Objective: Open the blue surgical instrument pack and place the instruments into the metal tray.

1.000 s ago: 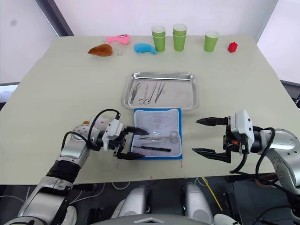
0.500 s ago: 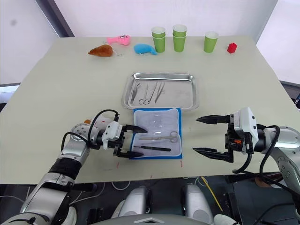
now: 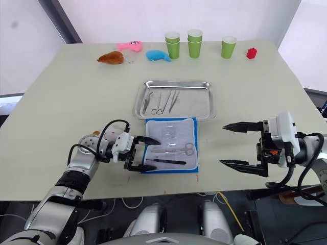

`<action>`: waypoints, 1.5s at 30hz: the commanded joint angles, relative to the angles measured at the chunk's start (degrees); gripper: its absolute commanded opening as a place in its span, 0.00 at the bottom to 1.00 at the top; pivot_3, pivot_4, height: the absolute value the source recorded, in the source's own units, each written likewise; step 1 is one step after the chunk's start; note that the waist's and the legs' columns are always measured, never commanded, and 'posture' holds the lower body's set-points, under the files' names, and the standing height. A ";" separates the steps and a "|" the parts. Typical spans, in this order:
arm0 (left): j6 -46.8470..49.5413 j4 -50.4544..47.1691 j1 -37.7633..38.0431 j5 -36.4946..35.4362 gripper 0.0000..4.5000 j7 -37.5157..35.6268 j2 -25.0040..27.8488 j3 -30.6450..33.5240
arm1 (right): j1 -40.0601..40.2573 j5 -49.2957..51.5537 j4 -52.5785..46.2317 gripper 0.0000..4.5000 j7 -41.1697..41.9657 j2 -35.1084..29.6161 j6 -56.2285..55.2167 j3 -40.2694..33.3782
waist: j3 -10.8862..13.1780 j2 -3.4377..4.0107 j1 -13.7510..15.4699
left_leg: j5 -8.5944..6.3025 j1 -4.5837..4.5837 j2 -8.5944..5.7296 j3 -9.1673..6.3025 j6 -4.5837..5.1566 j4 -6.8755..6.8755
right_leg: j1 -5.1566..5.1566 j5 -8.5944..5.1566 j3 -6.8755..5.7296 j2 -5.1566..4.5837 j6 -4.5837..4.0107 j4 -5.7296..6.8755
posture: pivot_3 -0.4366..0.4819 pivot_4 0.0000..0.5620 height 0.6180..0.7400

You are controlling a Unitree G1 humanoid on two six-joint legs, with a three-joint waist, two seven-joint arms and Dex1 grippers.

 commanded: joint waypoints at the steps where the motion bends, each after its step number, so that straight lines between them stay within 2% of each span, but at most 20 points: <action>1: -0.26 5.16 2.43 3.74 0.99 -1.97 0.76 -1.89 | 0.43 2.85 -0.76 1.00 1.29 -1.73 0.74 -4.57 | -0.07 0.07 -0.08 | 0.00 0.00 0.00 0.01 0.00 -0.01 | 0.02 0.00 0.02 0.01 0.00 0.00 | 0.48 0.27 1.00; 6: -0.46 5.05 2.88 3.80 0.99 -1.85 0.46 -2.14 | 0.62 2.71 -0.68 1.00 1.30 -1.97 1.02 -4.59 | -0.20 0.20 -0.07 | 0.00 0.01 0.00 0.03 0.00 -0.04 | 0.02 -0.01 0.05 0.02 0.01 -0.01 | 0.48 0.27 1.00; 12: -0.35 4.68 3.02 3.92 0.99 -1.69 0.15 -2.42 | -1.09 -0.19 -0.30 1.00 -0.32 -0.90 0.31 -0.38 | -0.23 0.24 -0.08 | 0.00 0.01 0.00 0.02 0.00 -0.04 | 0.02 -0.02 0.05 0.02 0.02 -0.01 | 0.48 0.27 1.00; 26: 0.28 2.81 4.04 3.95 0.99 -1.59 0.26 -2.73 | -12.89 -17.74 3.61 1.00 -9.19 5.84 -1.12 20.12 | -0.26 0.28 0.03 | -0.01 0.38 0.00 0.20 0.00 -0.14 | 0.01 -0.03 0.21 0.03 0.02 -0.04 | 0.48 0.27 1.00; 32: -0.60 3.31 4.78 4.16 0.99 -1.81 0.48 -2.42 | -19.86 -25.69 8.09 1.00 -13.40 10.82 2.34 30.15 | -0.29 0.28 -0.14 | -0.01 0.51 0.00 0.26 0.01 -0.18 | 0.01 -0.03 0.34 0.08 0.01 -0.01 | 0.48 0.27 1.00; 45: 0.45 3.81 4.21 3.75 0.99 -1.62 -0.36 -2.12 | -28.86 -36.10 19.53 1.00 -14.64 18.86 3.19 41.53 | -0.30 0.30 -0.07 | -0.01 0.54 0.00 0.32 0.01 -0.24 | 0.00 0.06 0.40 0.09 -0.16 -0.02 | 0.48 0.27 1.00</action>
